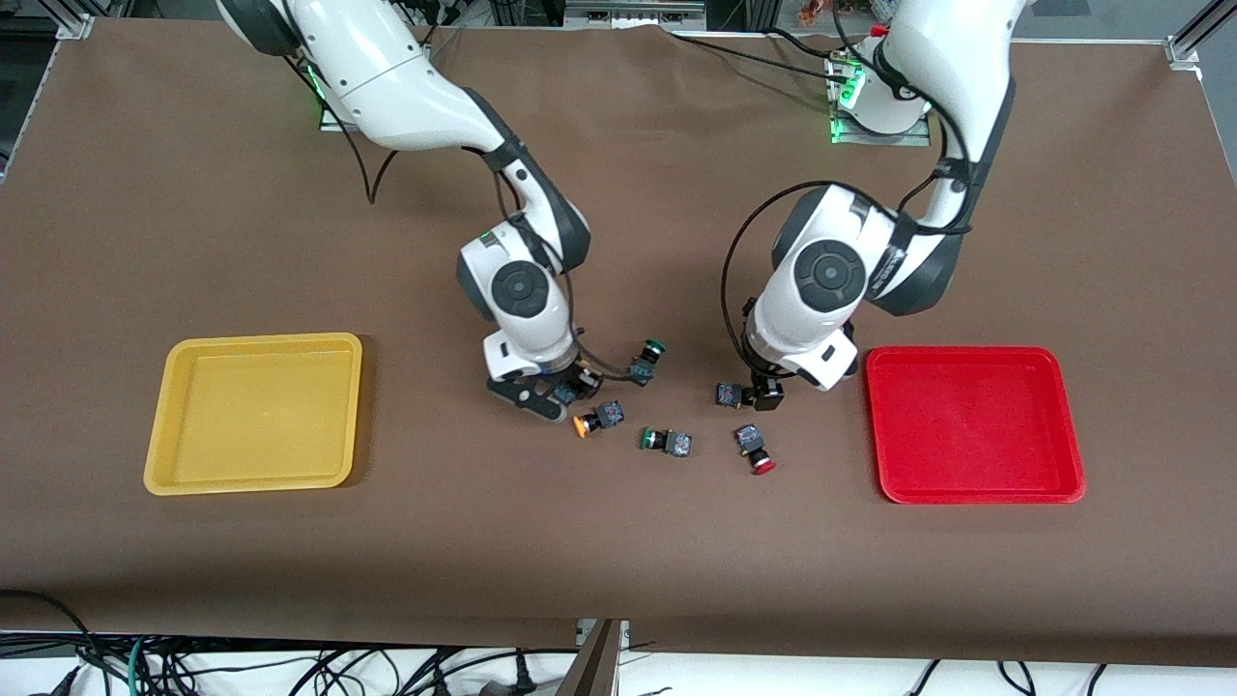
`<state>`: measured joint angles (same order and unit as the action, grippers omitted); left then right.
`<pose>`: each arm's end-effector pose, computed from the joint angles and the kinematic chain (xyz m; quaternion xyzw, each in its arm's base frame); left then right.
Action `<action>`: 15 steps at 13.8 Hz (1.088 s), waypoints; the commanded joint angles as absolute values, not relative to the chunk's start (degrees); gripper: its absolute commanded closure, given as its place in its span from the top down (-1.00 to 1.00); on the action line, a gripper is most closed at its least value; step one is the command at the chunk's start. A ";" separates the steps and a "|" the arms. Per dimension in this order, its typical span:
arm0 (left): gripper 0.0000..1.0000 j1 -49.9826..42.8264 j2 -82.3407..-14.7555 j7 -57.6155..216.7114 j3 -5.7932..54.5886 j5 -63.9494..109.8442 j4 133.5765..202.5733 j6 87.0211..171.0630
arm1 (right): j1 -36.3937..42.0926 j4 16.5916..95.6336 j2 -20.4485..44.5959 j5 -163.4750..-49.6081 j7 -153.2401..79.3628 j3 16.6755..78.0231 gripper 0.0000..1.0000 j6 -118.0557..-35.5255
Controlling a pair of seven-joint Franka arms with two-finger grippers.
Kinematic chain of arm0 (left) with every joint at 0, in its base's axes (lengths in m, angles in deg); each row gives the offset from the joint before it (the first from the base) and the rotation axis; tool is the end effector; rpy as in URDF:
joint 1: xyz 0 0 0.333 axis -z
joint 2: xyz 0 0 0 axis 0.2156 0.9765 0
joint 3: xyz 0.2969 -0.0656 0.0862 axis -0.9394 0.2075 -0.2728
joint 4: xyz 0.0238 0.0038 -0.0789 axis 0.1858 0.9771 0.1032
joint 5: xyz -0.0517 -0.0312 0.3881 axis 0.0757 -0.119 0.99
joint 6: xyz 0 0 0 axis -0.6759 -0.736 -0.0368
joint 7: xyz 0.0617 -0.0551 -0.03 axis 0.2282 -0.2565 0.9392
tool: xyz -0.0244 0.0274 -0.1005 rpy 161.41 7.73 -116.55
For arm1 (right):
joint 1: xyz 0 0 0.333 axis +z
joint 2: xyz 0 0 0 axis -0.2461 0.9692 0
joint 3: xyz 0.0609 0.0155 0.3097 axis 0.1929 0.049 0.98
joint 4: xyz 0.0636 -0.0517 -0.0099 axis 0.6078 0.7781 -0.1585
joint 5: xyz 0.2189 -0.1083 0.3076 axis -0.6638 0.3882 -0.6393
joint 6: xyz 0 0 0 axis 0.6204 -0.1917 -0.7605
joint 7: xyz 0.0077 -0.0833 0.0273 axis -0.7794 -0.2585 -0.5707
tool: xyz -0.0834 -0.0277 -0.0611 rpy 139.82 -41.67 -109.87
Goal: Place red and yellow buttons in trays
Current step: 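Carry the yellow button to the yellow tray while the left gripper grasps red button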
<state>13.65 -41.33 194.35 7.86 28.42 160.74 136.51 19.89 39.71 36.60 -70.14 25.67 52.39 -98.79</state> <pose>0.6098 -0.3213 0.2931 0.6705 0.7411 -0.0337 0.0033 0.6118 0.4098 0.2009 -0.9763 0.2080 -0.0416 0.0437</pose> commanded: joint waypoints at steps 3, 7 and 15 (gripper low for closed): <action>1.00 14.79 -36.30 195.27 7.30 27.46 160.47 141.60 | 11.44 40.32 32.12 -69.96 6.99 52.97 -0.66 -92.48; 1.00 14.79 -33.48 195.18 7.22 27.72 160.73 145.11 | 2.39 40.41 30.01 -69.96 -9.54 52.89 -0.66 -87.83; 1.00 14.97 -30.49 195.18 6.95 28.07 160.74 148.99 | -8.09 41.11 28.69 -70.05 -32.59 46.74 -0.65 -82.20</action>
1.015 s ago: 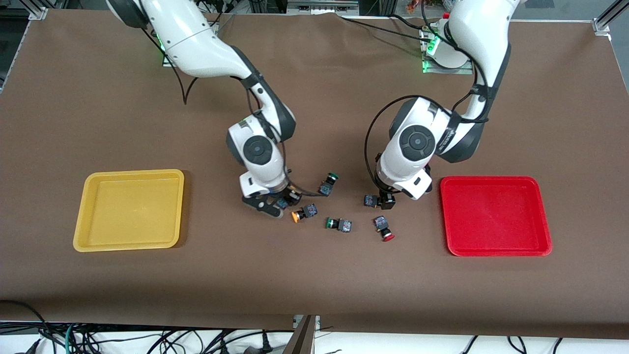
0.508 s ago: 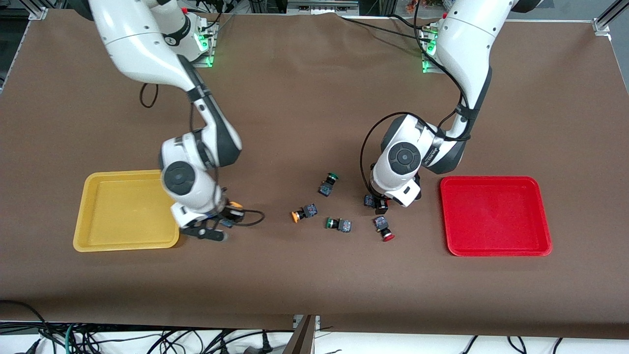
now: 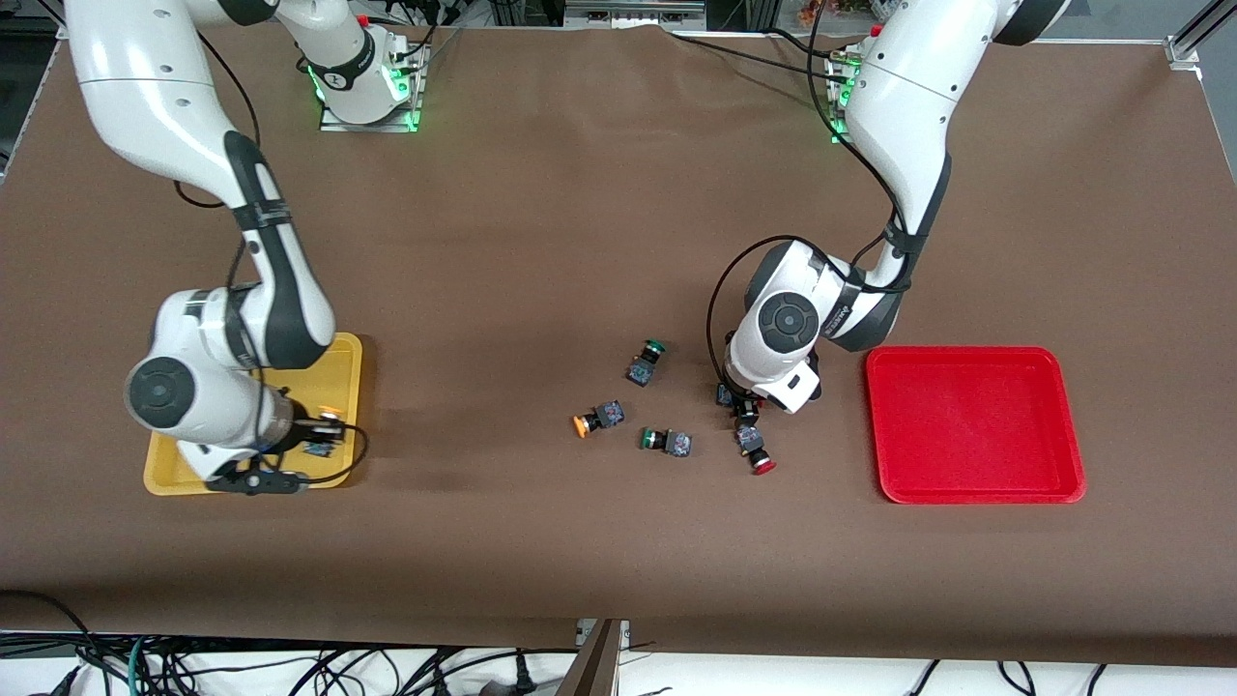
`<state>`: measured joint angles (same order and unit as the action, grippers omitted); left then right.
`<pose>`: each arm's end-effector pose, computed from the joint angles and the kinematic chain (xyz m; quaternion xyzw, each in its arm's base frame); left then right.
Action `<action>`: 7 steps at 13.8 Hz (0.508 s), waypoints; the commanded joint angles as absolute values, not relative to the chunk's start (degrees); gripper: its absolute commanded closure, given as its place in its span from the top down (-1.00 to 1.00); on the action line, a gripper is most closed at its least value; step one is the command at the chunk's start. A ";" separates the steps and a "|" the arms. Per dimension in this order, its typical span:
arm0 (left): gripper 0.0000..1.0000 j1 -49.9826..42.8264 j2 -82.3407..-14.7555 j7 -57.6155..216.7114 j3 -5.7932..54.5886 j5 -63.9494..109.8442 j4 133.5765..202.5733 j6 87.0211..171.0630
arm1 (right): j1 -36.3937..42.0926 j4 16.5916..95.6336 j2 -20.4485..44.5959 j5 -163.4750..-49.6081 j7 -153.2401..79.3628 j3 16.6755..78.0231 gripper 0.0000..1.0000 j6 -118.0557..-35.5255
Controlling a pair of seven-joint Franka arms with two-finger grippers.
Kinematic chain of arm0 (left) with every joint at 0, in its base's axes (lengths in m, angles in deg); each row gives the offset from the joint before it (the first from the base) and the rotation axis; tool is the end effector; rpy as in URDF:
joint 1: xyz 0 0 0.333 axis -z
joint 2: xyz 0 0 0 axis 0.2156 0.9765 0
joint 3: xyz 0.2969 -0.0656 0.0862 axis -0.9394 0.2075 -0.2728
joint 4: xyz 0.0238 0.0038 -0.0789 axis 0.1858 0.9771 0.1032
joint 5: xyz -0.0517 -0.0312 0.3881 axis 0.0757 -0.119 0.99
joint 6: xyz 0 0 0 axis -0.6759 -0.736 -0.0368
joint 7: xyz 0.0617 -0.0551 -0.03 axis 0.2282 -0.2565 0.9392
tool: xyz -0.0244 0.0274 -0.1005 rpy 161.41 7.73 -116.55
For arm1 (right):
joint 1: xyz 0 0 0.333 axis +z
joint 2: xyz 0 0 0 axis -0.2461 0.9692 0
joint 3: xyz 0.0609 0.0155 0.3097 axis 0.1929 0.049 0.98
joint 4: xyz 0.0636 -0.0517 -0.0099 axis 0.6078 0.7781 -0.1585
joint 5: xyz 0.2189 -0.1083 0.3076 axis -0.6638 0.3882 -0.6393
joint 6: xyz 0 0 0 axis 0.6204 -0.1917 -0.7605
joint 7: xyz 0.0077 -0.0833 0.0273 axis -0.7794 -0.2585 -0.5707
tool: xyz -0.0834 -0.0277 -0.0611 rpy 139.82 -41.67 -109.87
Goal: Place red and yellow buttons in trays
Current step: 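Carry the yellow button to the yellow tray while the left gripper grasps red button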
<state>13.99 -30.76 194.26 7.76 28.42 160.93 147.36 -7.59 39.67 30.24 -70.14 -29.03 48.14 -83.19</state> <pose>0.6105 -0.3235 0.1804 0.6684 0.7432 -0.0314 0.0034 0.7192 0.0363 0.2583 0.9996 -0.0004 -0.0178 0.0241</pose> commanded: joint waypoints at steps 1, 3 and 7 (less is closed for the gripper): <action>1.00 14.97 -30.49 195.18 6.86 28.07 160.74 148.99 | -9.58 41.55 28.69 -70.05 -34.00 46.47 -0.65 -82.20; 0.41 14.97 -30.40 195.18 6.86 28.07 160.74 148.99 | -13.52 41.64 29.12 -70.22 -38.82 46.47 -0.65 -82.72; -0.71 14.97 -30.49 195.09 6.86 28.07 160.74 148.99 | -18.29 42.25 30.53 -70.66 -44.21 46.82 -0.64 -84.13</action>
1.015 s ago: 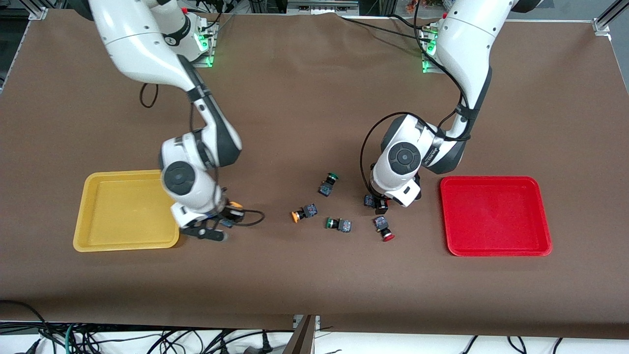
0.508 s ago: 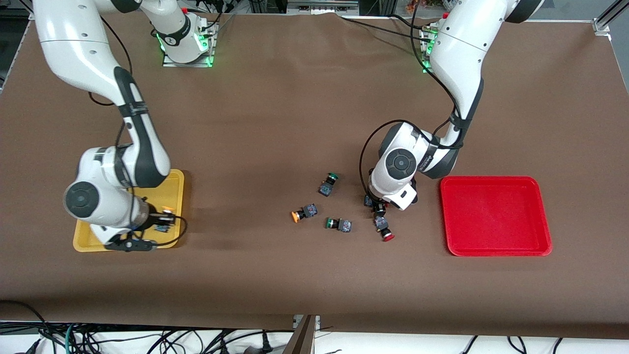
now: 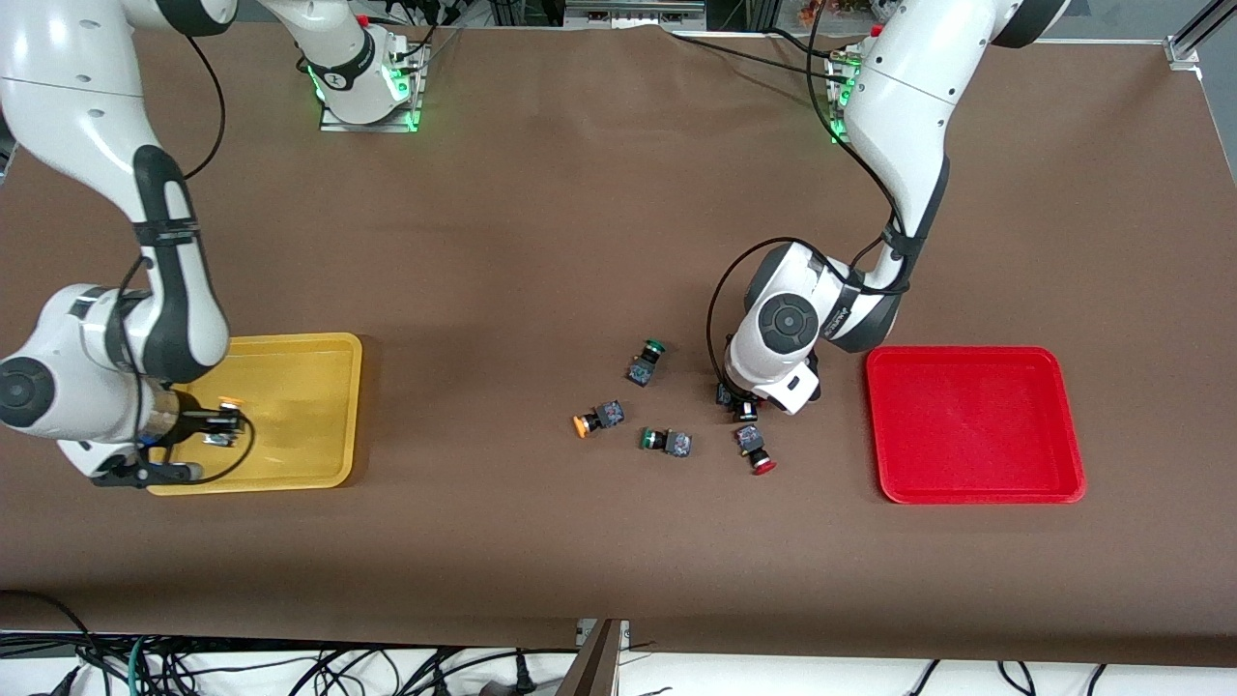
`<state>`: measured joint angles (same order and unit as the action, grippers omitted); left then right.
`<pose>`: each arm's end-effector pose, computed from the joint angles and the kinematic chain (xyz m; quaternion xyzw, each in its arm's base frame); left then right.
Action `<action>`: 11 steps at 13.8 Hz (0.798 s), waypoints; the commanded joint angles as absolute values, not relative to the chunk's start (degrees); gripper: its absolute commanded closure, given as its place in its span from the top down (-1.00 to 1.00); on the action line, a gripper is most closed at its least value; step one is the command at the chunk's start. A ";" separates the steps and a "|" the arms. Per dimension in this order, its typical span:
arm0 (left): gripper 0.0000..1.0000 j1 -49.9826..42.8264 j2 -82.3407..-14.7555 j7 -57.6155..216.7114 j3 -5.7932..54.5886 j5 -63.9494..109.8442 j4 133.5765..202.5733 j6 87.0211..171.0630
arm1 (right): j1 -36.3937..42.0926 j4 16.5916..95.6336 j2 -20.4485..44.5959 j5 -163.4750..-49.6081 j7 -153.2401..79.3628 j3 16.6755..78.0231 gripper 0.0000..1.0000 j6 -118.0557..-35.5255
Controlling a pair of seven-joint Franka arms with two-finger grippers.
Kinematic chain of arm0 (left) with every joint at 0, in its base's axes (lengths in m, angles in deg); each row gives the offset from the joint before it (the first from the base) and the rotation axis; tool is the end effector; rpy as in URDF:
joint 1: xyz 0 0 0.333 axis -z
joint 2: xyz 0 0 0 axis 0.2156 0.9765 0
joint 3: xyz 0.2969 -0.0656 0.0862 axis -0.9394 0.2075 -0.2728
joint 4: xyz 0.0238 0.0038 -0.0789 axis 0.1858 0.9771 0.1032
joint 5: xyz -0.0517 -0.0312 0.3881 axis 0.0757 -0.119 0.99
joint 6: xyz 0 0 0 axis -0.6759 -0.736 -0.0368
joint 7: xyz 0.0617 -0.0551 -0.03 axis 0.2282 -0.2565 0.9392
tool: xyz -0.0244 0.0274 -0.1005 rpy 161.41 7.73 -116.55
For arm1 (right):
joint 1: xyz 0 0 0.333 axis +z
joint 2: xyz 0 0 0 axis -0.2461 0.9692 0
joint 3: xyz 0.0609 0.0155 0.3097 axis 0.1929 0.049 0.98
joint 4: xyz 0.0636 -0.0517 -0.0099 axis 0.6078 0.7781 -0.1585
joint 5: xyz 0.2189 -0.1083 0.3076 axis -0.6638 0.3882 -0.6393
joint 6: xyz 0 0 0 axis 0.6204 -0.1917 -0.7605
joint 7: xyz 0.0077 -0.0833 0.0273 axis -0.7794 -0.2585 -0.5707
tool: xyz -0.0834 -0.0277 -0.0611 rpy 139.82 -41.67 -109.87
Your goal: Place red and yellow buttons in trays
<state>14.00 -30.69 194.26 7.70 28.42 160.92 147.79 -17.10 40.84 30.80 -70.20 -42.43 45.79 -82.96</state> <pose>0.6114 -0.3233 0.1803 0.6681 0.7435 -0.0301 0.0064 0.7057 -0.1067 0.2436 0.9986 0.0173 -0.0405 0.0306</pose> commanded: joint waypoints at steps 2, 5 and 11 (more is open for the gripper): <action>-0.91 14.79 -30.57 194.39 6.78 28.25 160.74 148.81 | -18.90 43.91 30.62 -70.66 -44.21 46.82 -0.64 -86.05; -0.96 13.92 -33.98 190.71 6.86 30.45 160.38 144.71 | -19.43 47.08 31.15 -70.66 -45.44 46.82 -0.64 -90.89; -1.00 8.83 -44.10 182.56 6.95 30.44 160.30 134.24 | -19.96 48.50 31.68 -70.66 -46.85 46.91 -0.45 -90.90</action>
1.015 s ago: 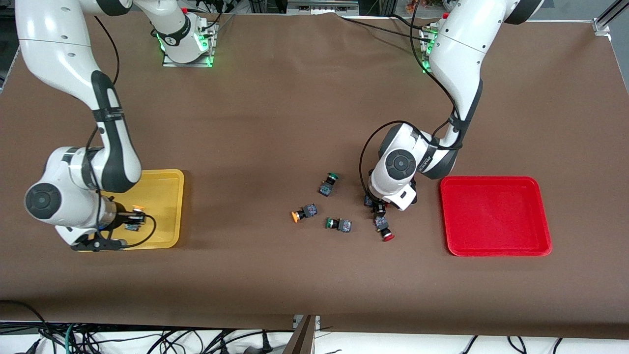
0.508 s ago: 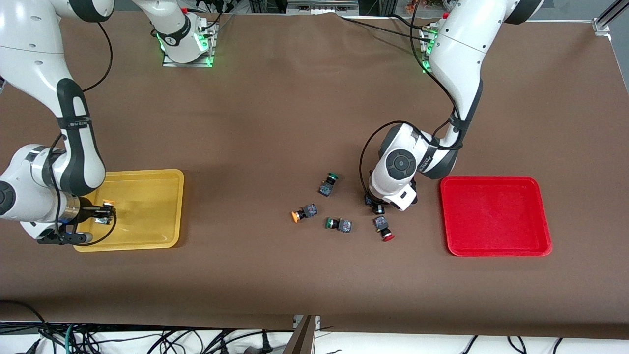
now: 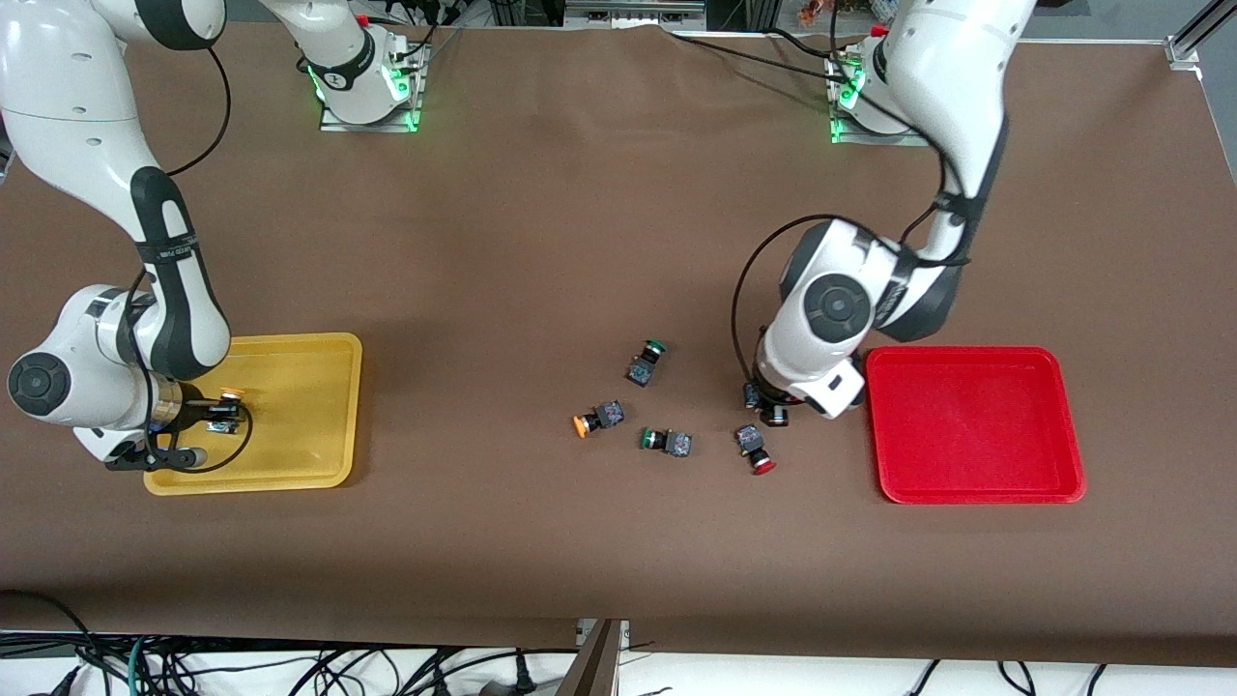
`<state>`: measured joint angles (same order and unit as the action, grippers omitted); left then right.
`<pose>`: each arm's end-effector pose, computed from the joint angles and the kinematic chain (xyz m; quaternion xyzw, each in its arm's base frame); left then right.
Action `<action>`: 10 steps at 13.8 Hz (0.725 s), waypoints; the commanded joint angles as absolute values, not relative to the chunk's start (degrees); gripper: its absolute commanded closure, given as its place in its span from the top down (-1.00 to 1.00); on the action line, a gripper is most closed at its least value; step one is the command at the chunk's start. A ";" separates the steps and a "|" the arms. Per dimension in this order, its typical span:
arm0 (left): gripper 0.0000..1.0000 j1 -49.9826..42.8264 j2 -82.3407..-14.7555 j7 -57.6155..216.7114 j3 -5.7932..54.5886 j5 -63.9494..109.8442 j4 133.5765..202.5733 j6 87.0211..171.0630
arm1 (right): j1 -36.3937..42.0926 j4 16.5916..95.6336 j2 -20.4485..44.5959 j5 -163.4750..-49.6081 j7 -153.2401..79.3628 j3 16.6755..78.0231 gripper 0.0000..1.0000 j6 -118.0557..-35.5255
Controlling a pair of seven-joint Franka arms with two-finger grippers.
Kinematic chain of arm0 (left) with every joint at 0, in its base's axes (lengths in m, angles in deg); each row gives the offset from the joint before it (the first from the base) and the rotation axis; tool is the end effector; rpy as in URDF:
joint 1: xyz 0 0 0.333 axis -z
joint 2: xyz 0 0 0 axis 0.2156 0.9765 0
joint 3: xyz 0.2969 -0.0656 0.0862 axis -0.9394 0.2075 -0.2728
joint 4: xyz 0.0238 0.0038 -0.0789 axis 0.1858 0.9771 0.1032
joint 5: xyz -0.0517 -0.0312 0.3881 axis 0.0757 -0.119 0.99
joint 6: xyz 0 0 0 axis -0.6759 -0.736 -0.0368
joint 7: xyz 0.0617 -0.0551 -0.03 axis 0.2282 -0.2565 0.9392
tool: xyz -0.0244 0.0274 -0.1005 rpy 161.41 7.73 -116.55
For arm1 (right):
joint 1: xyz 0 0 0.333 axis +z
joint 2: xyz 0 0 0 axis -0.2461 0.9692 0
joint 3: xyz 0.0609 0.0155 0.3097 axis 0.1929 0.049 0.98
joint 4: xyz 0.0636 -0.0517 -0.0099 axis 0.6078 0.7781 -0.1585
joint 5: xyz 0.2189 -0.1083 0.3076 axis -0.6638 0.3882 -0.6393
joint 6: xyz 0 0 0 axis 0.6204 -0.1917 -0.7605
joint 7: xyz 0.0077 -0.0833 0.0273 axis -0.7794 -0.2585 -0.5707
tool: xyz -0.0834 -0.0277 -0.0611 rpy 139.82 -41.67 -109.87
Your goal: Place red and yellow buttons in trays
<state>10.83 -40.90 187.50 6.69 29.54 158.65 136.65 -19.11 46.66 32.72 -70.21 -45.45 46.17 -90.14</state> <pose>0.6387 -0.2827 0.3044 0.6944 0.7193 -0.0151 0.0163 0.6824 -0.1274 0.1864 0.9981 0.0291 -0.0465 0.0275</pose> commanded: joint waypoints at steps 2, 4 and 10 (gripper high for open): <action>-1.00 5.94 -45.07 170.72 6.86 30.45 160.56 131.16 | -19.96 48.32 31.68 -70.66 -46.85 46.91 0.99 -90.90; -1.00 2.24 -45.43 156.23 6.78 30.53 160.82 128.96 | -19.44 47.71 31.15 -70.57 -46.85 47.17 1.00 -90.37; -1.00 -13.14 -48.07 109.90 7.13 30.45 163.90 128.86 | -17.68 45.60 27.99 -71.10 -32.40 57.09 0.99 -86.42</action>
